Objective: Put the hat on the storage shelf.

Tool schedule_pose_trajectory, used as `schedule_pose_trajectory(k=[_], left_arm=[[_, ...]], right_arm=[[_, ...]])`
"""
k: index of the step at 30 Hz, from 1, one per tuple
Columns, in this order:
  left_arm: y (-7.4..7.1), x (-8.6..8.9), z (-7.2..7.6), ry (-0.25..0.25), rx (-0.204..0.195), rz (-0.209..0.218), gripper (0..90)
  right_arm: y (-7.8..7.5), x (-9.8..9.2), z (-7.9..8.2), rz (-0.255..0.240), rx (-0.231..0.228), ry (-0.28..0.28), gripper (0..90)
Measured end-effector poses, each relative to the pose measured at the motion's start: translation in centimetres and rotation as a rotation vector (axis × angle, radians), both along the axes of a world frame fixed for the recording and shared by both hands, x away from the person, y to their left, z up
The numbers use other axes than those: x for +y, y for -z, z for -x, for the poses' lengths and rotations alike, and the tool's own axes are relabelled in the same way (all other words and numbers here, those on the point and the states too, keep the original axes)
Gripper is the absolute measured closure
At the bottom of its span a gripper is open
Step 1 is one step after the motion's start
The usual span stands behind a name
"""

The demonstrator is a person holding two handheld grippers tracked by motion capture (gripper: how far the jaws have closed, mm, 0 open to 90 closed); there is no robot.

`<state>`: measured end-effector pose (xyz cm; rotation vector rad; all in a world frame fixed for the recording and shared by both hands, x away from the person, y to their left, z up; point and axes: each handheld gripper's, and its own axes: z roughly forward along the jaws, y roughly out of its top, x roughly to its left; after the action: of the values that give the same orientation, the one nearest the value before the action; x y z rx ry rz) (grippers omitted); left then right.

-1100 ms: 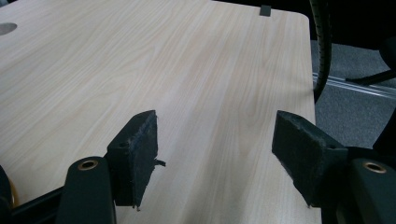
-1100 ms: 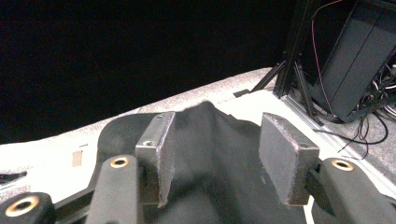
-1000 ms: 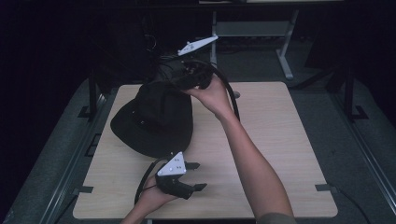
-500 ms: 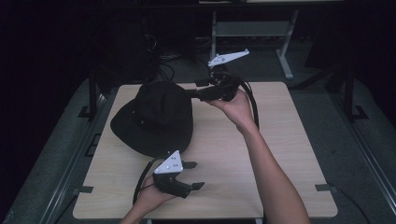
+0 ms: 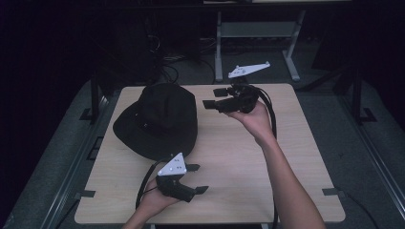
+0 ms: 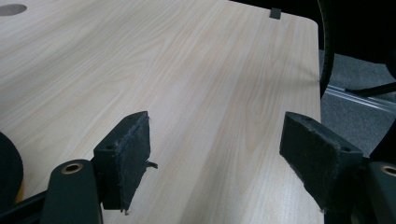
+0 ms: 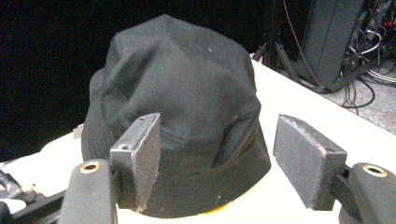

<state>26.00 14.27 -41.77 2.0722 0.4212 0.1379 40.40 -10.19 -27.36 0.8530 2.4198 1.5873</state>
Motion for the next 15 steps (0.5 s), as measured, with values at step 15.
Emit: schedule_pose_trajectory(k=[15], left_arm=[[-0.2,0.6,0.0,-0.020,0.020,0.009,22.1]], right_arm=[[1.7,-2.0,1.5,0.009,0.014,0.028,27.4]])
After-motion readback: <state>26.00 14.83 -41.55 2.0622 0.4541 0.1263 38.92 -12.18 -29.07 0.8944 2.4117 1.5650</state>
